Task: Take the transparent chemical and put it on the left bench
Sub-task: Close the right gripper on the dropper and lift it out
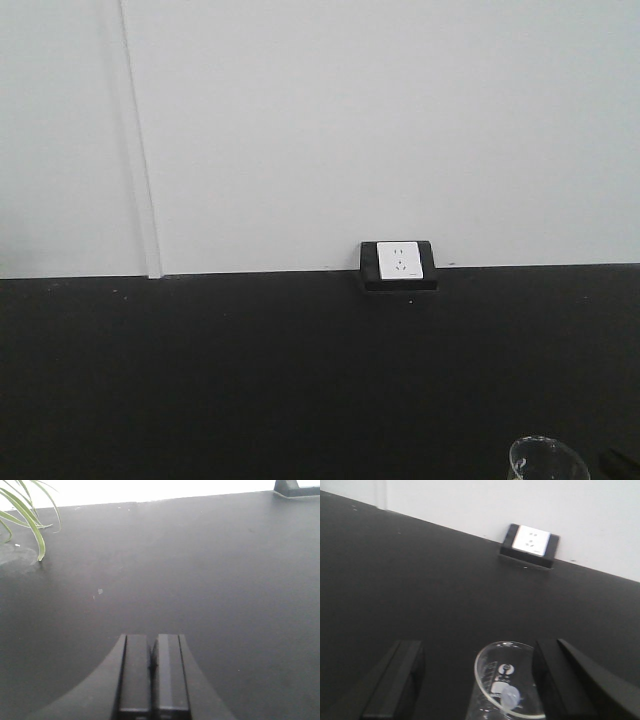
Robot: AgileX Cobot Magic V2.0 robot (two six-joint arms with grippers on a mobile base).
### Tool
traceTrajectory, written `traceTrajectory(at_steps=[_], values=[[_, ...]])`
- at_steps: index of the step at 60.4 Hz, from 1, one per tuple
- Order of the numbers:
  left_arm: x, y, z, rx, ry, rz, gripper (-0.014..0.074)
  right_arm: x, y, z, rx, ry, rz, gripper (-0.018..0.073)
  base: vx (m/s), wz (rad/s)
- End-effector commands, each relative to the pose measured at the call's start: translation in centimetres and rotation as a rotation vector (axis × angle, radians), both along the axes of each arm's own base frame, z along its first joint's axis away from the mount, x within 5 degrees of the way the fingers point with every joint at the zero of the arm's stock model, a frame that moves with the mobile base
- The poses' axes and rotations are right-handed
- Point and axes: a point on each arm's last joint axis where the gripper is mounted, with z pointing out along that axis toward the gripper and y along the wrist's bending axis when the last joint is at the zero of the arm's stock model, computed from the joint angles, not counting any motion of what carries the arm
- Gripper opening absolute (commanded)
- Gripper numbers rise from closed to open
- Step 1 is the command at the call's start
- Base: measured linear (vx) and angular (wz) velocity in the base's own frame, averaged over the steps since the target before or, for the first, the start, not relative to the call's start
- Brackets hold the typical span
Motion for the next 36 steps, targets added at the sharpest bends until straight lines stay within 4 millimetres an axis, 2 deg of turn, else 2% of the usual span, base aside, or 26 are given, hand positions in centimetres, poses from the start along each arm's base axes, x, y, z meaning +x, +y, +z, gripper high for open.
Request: traceTrajectory(at_steps=[1,27,36], values=[[-0.1,0.0,0.3,-0.014,-0.081,-0.001,-0.0003,1.3,0.1,1.0,0.071,-0.095,0.012,0.0529,0.0,0.0],[-0.1,0.0,0.3,-0.014,-0.081,-0.001,-0.0003,3.6,-0.2,-2.0,0.129,-0.062,-0.03,0.0486,0.0,0.0],[-0.1,0.0,0.3,-0.014,-0.081,-0.001,-0.0003,3.9,-0.2,-2.5,0.147,-0.061,-0.024,0.0429,0.0,0.0]])
